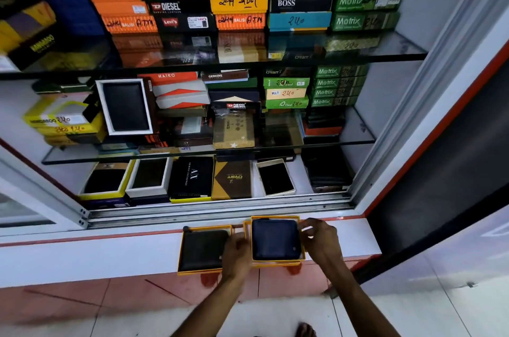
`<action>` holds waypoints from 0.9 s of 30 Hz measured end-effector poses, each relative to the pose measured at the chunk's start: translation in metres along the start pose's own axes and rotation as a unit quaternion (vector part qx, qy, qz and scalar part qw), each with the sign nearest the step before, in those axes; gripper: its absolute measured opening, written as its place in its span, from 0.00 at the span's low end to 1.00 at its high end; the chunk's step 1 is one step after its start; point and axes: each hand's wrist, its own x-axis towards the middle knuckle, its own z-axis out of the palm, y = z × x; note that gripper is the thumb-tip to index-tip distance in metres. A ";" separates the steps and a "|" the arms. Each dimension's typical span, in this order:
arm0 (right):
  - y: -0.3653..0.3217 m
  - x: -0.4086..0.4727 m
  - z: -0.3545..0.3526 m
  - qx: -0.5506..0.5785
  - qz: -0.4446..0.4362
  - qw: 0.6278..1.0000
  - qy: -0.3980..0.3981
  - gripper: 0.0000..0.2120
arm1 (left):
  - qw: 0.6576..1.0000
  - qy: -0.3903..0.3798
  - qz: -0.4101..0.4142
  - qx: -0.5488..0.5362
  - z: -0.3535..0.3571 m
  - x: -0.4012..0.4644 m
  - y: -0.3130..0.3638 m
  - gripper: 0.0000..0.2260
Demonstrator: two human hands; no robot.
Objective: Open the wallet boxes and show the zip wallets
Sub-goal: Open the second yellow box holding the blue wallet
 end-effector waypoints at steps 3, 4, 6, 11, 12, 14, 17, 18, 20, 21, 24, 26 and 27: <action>-0.003 -0.002 0.011 -0.068 0.001 0.998 -0.013 0.10 | 0.998 -0.043 -0.022 0.029 0.003 -0.001 0.013 0.05; -0.005 -0.003 0.013 -0.085 0.001 0.996 -0.018 0.11 | 0.997 -0.055 -0.031 0.034 0.003 -0.002 0.018 0.05; -0.009 -0.004 0.016 -0.095 0.003 0.995 -0.021 0.09 | 0.997 -0.062 -0.044 0.031 0.005 -0.002 0.023 0.05; -0.003 0.018 0.023 -0.004 0.098 0.995 -0.028 0.20 | 0.996 -0.060 -0.059 0.033 0.010 0.000 0.029 0.10; 0.005 0.027 0.027 0.013 0.114 0.993 -0.039 0.23 | 0.996 -0.064 -0.062 0.027 0.011 0.000 0.030 0.10; -0.007 0.021 0.020 0.029 0.124 0.991 -0.052 0.25 | 0.995 -0.070 -0.068 0.003 0.011 -0.001 0.033 0.09; -0.027 0.008 0.013 0.045 0.115 0.990 -0.062 0.19 | 0.993 -0.082 -0.074 -0.028 0.010 -0.001 0.034 0.08; -0.028 0.006 0.014 0.052 0.103 0.992 -0.057 0.17 | 0.993 -0.088 -0.076 -0.035 0.008 -0.002 0.034 0.07; -0.025 0.005 0.016 0.089 0.094 0.991 -0.046 0.13 | 0.992 -0.094 -0.074 -0.042 0.007 -0.003 0.035 0.07; -0.023 0.005 0.016 0.117 0.090 0.988 -0.048 0.12 | 0.992 -0.095 -0.068 -0.042 0.006 -0.002 0.036 0.07; -0.015 0.008 0.009 0.186 0.066 0.979 -0.047 0.12 | 0.997 -0.071 -0.017 -0.002 0.001 0.003 0.039 0.06; -0.013 0.007 -0.001 0.233 0.051 0.970 -0.053 0.12 | 0.996 -0.078 0.019 0.045 -0.005 0.011 0.043 0.13; -0.014 0.007 -0.006 0.268 0.044 0.960 -0.069 0.12 | 0.993 -0.095 0.038 0.062 -0.008 0.015 0.047 0.15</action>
